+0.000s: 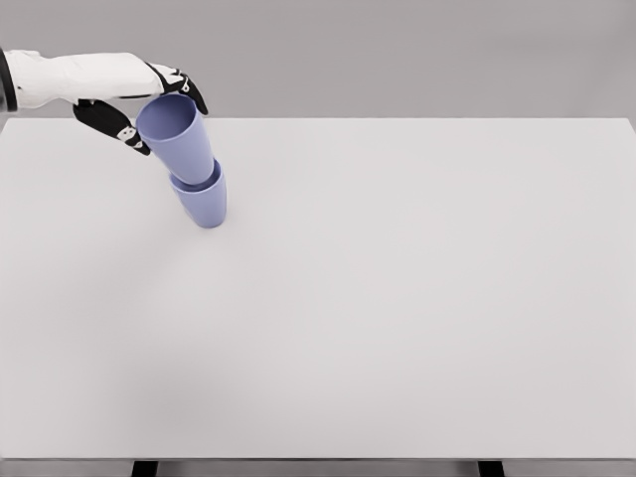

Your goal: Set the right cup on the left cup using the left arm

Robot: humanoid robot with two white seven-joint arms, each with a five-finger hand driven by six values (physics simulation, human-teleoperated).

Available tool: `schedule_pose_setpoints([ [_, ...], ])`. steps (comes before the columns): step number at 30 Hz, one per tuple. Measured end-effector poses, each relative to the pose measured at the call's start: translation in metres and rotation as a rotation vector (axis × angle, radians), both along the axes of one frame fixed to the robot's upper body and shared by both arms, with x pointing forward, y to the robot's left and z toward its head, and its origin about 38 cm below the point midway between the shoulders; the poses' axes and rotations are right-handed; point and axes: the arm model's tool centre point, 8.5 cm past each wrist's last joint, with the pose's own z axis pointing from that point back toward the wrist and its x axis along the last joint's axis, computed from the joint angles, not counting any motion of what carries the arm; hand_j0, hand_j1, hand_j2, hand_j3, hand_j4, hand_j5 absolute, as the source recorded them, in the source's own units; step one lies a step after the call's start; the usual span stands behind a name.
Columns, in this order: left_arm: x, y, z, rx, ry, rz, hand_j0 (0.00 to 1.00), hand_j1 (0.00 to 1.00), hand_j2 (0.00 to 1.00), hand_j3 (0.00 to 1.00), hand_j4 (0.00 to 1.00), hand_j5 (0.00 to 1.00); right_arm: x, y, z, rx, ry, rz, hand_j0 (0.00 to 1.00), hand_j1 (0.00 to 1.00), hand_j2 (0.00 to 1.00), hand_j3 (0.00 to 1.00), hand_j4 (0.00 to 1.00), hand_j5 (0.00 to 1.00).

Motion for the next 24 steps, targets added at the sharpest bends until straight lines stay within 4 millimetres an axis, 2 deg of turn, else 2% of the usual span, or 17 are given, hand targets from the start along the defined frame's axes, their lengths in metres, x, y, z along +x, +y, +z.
schedule_pose_setpoints([
  [9, 0.003, -0.005, -0.004, -0.005, 0.007, -0.004, 0.5, 0.5, 0.5, 0.5, 0.5, 0.5, 0.0, 0.0, 0.0, 0.0, 0.0, 0.0, 1.0, 1.0, 1.0, 1.0, 1.0, 1.0],
  [24, 0.007, 0.0, -0.011, 0.004, 0.024, 0.018, 0.5, 0.5, 0.5, 0.5, 0.5, 0.5, 0.0, 0.0, 0.0, 0.0, 0.0, 0.0, 1.0, 1.0, 1.0, 1.0, 1.0, 1.0],
])
